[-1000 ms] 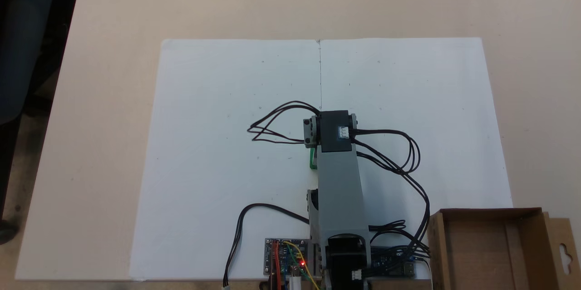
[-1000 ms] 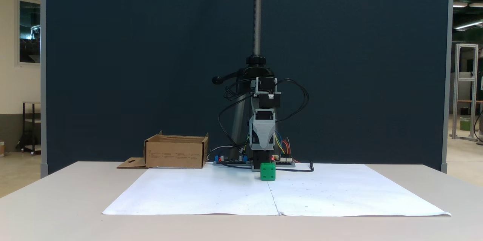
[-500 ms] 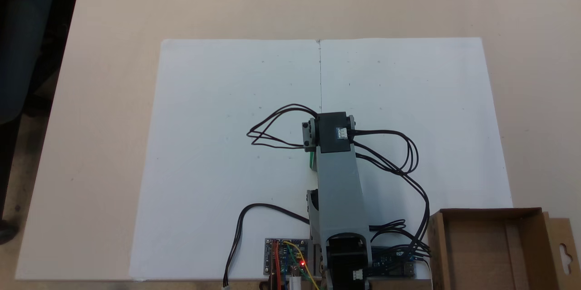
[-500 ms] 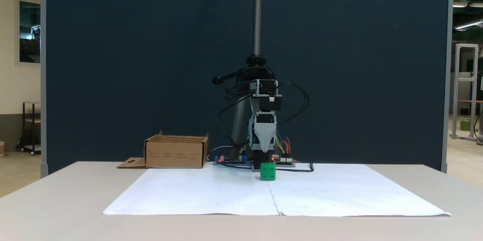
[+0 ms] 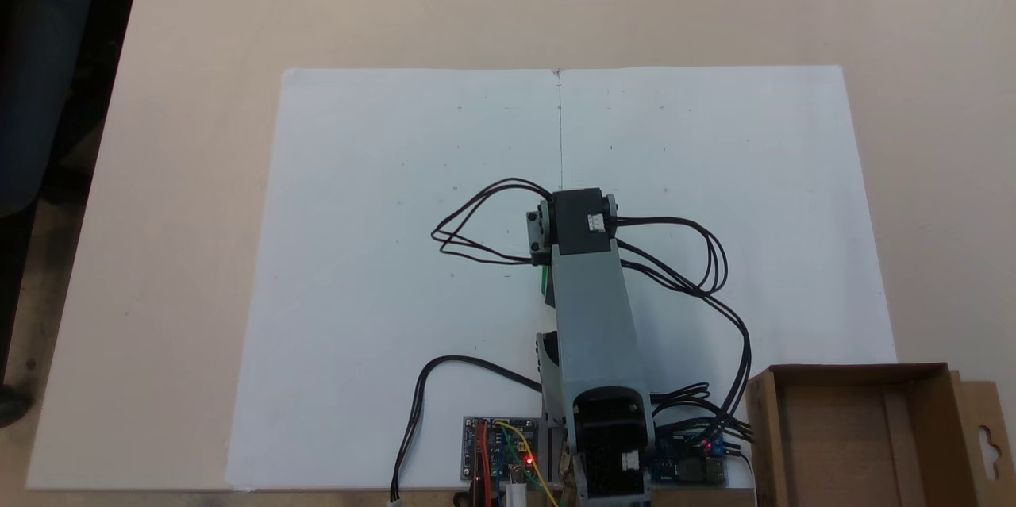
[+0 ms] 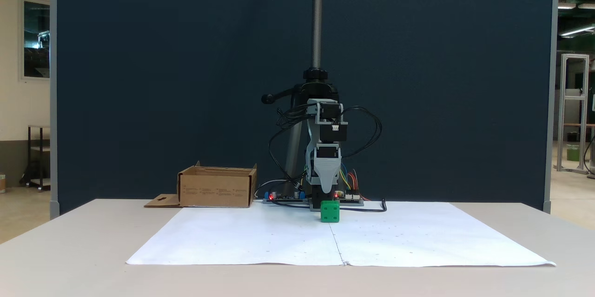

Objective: Grasp a green dice and put it in the bin.

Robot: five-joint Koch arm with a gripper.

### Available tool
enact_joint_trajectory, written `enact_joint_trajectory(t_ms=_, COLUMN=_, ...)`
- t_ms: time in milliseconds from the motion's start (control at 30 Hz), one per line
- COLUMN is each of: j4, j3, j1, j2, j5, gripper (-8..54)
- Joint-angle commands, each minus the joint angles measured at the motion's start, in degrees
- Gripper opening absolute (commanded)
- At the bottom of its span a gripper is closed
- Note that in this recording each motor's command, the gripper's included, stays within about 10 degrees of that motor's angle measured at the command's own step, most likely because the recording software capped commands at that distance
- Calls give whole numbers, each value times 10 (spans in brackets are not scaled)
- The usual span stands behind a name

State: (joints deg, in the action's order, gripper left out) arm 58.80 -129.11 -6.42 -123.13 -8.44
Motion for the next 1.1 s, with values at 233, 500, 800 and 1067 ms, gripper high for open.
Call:
enact_joint_trajectory(t_ms=233, j4=-4, j3=6, j1=-24, j2=33, j5=18, gripper=461)
enact_joint_trajectory(t_ms=500, j4=-24, j3=6, j1=-24, j2=49, j5=-1, gripper=458)
enact_joint_trajectory(t_ms=800, j4=-49, j3=6, j1=-27, j2=79, j5=-12, gripper=460)
enact_joint_trajectory(t_ms=1067, j4=-76, j3=6, j1=-27, j2=86, j5=-31, gripper=460)
